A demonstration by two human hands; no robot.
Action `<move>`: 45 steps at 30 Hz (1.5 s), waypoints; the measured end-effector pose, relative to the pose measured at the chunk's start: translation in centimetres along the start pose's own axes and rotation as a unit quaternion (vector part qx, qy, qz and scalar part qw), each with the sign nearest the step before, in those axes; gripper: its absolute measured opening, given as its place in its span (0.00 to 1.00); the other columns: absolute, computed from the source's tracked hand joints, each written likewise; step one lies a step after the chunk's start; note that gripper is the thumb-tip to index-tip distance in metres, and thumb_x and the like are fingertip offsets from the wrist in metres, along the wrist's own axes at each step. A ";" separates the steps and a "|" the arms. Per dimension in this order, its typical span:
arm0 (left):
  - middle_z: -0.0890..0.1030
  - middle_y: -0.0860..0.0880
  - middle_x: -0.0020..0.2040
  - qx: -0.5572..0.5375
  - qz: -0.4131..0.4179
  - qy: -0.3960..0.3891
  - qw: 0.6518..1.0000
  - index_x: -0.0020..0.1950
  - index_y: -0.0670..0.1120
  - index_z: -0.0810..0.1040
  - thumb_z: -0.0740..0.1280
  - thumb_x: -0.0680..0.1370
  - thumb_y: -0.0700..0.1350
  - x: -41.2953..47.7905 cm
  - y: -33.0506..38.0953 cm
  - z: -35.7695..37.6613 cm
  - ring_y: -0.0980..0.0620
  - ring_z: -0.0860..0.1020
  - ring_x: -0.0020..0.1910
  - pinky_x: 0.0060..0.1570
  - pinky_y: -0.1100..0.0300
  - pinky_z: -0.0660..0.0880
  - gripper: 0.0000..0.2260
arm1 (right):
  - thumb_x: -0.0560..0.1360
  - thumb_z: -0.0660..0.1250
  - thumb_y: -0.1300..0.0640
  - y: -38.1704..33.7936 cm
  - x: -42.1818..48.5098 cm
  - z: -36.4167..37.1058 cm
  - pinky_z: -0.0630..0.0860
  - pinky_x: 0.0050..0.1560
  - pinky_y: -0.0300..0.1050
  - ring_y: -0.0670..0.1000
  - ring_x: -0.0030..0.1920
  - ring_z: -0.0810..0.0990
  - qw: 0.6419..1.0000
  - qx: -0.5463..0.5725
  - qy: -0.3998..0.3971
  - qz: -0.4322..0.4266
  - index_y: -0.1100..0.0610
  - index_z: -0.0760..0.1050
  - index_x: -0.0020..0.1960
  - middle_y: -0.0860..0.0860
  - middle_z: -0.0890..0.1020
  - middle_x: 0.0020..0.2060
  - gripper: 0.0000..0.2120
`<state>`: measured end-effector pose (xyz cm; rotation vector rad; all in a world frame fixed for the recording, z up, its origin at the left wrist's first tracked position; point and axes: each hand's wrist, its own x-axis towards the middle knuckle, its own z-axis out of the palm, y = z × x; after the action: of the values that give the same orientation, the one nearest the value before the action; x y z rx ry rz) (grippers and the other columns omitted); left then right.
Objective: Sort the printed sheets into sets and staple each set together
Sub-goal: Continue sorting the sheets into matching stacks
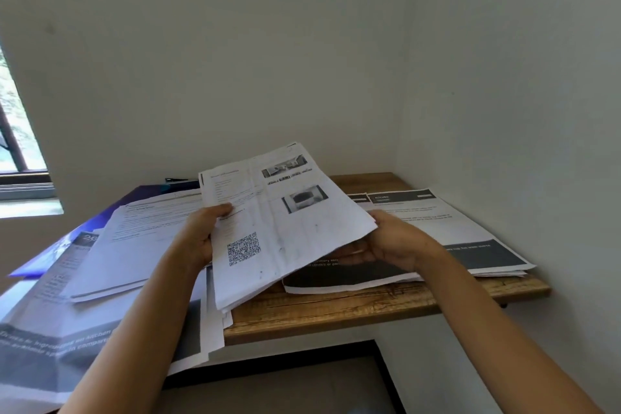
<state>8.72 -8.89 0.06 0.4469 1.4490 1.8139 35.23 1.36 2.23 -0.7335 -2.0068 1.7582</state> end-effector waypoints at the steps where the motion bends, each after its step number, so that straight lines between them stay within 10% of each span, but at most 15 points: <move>1: 0.80 0.42 0.46 0.002 0.005 0.002 1.000 0.61 0.43 0.72 0.63 0.80 0.39 0.0 0.0 0.1 0.43 0.79 0.41 0.36 0.46 0.75 0.10 | 0.81 0.58 0.53 -0.2 0.4 -0.8 0.83 0.44 0.50 0.56 0.49 0.84 0.998 0.050 0.038 0.011 0.56 0.76 0.57 0.60 0.83 0.51 0.12; 6: 0.81 0.43 0.45 0.037 0.069 0.000 0.997 0.50 0.44 0.75 0.61 0.81 0.37 -0.5 -0.7 1.7 0.45 0.80 0.41 0.37 0.50 0.78 0.05 | 0.77 0.53 0.37 -0.2 2.9 -2.6 0.82 0.44 0.49 0.58 0.54 0.82 0.988 0.137 -0.017 0.072 0.60 0.74 0.64 0.60 0.82 0.54 0.30; 10: 0.82 0.45 0.47 0.082 0.126 -0.034 0.988 0.51 0.47 0.76 0.59 0.83 0.41 -0.8 -1.4 2.4 0.47 0.81 0.42 0.37 0.53 0.80 0.07 | 0.76 0.66 0.58 0.5 3.9 -2.6 0.81 0.47 0.54 0.56 0.49 0.83 0.997 0.056 0.017 0.056 0.61 0.76 0.59 0.59 0.83 0.52 0.13; 17: 0.76 0.49 0.61 0.162 0.144 -0.098 0.971 0.70 0.44 0.70 0.61 0.81 0.51 -0.8 -2.3 2.4 0.50 0.74 0.63 0.64 0.57 0.72 0.19 | 0.77 0.65 0.66 1.3 3.5 -6.2 0.77 0.41 0.49 0.57 0.44 0.80 0.978 -0.011 0.202 0.041 0.66 0.74 0.62 0.62 0.80 0.54 0.14; 21: 0.78 0.57 0.49 0.203 0.127 -0.123 0.963 0.56 0.53 0.72 0.60 0.81 0.52 -0.9 -2.8 2.8 0.62 0.79 0.45 0.45 0.68 0.75 0.06 | 0.77 0.66 0.63 2.4 3.3 -6.8 0.76 0.46 0.49 0.57 0.47 0.78 0.960 -0.116 0.245 0.063 0.64 0.75 0.61 0.60 0.80 0.54 0.13; 30: 0.70 0.46 0.70 0.265 0.108 -0.145 0.947 0.72 0.48 0.64 0.65 0.79 0.52 -0.6 -3.4 3.0 0.47 0.72 0.63 0.67 0.49 0.70 0.24 | 0.78 0.65 0.60 2.9 3.8 -5.4 0.74 0.54 0.48 0.58 0.55 0.77 0.929 -0.298 0.204 0.079 0.59 0.75 0.62 0.57 0.79 0.58 0.13; 36: 0.67 0.46 0.72 0.300 0.101 -0.128 0.940 0.72 0.52 0.65 0.70 0.77 0.46 0.0 -3.7 2.8 0.47 0.72 0.63 0.60 0.53 0.75 0.25 | 0.76 0.68 0.60 2.8 4.2 -5.1 0.76 0.58 0.55 0.58 0.56 0.79 0.959 -0.206 0.181 0.067 0.58 0.72 0.66 0.57 0.78 0.61 0.18; 40: 0.67 0.45 0.72 0.280 0.088 -0.118 0.949 0.71 0.52 0.66 0.71 0.76 0.42 0.0 -3.7 2.9 0.47 0.72 0.60 0.58 0.53 0.76 0.26 | 0.73 0.72 0.62 2.7 4.3 -4.8 0.76 0.36 0.45 0.55 0.46 0.79 0.965 -0.090 0.234 0.080 0.62 0.66 0.67 0.59 0.78 0.60 0.26; 45: 0.76 0.43 0.64 0.173 0.038 -0.135 0.975 0.68 0.47 0.67 0.69 0.77 0.38 -0.5 -3.2 2.9 0.47 0.81 0.54 0.48 0.55 0.80 0.22 | 0.72 0.71 0.68 1.6 3.7 -4.5 0.75 0.32 0.43 0.52 0.38 0.80 0.970 -0.012 0.238 0.039 0.67 0.75 0.60 0.60 0.81 0.52 0.17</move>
<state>12.13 -7.09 -2.01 0.8989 1.5709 1.4890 35.20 7.32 1.13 -1.1319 -1.6917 1.4244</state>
